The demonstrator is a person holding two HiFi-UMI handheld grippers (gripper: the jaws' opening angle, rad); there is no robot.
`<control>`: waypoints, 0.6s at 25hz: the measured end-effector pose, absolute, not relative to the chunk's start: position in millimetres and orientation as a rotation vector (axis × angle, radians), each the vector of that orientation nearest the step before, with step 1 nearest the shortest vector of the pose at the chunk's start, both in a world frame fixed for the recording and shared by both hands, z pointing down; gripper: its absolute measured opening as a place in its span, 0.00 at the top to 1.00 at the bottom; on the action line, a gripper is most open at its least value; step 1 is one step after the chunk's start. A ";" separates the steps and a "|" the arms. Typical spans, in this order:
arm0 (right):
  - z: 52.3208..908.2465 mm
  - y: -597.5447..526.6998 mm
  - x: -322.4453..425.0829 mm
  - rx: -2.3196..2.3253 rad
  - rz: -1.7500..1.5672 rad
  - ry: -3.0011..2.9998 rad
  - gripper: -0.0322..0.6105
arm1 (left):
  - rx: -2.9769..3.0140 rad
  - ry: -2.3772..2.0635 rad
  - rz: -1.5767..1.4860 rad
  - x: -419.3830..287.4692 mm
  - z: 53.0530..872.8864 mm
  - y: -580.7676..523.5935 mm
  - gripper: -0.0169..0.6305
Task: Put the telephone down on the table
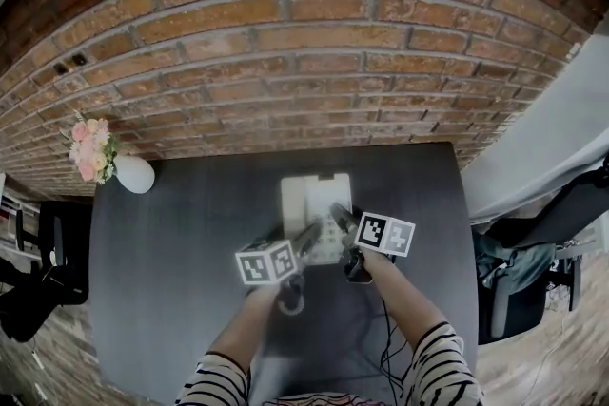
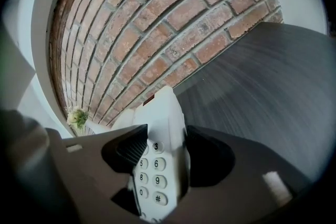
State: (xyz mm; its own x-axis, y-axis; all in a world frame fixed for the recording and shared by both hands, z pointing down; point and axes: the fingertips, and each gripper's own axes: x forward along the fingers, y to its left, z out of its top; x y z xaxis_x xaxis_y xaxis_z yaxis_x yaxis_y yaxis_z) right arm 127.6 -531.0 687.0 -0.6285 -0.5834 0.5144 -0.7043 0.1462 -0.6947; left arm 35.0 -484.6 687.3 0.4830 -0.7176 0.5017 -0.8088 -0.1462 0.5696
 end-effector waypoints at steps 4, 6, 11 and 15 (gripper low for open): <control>688.1 -532.0 127.6 1.291 1.475 -2.296 0.60 | 1.900 -1.273 0.159 36.0 690.0 -484.3 0.39; 687.9 -531.0 127.8 1.303 1.471 -2.293 0.60 | 1.901 -1.274 0.165 35.9 691.1 -483.6 0.39; 688.6 -530.2 127.8 1.313 1.455 -2.303 0.60 | 1.912 -1.273 0.188 35.9 694.4 -483.2 0.39; 689.1 -529.2 128.1 1.318 1.428 -2.314 0.60 | 1.917 -1.273 0.192 36.2 696.5 -482.3 0.39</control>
State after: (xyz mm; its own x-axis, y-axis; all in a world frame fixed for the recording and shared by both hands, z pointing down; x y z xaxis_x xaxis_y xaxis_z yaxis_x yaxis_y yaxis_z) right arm 128.1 -529.2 689.1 -0.6138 -0.6089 0.5025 -0.7221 0.1758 -0.6690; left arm 36.2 -482.3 696.5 0.4799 -0.7042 0.5232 -0.8270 -0.1642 0.5376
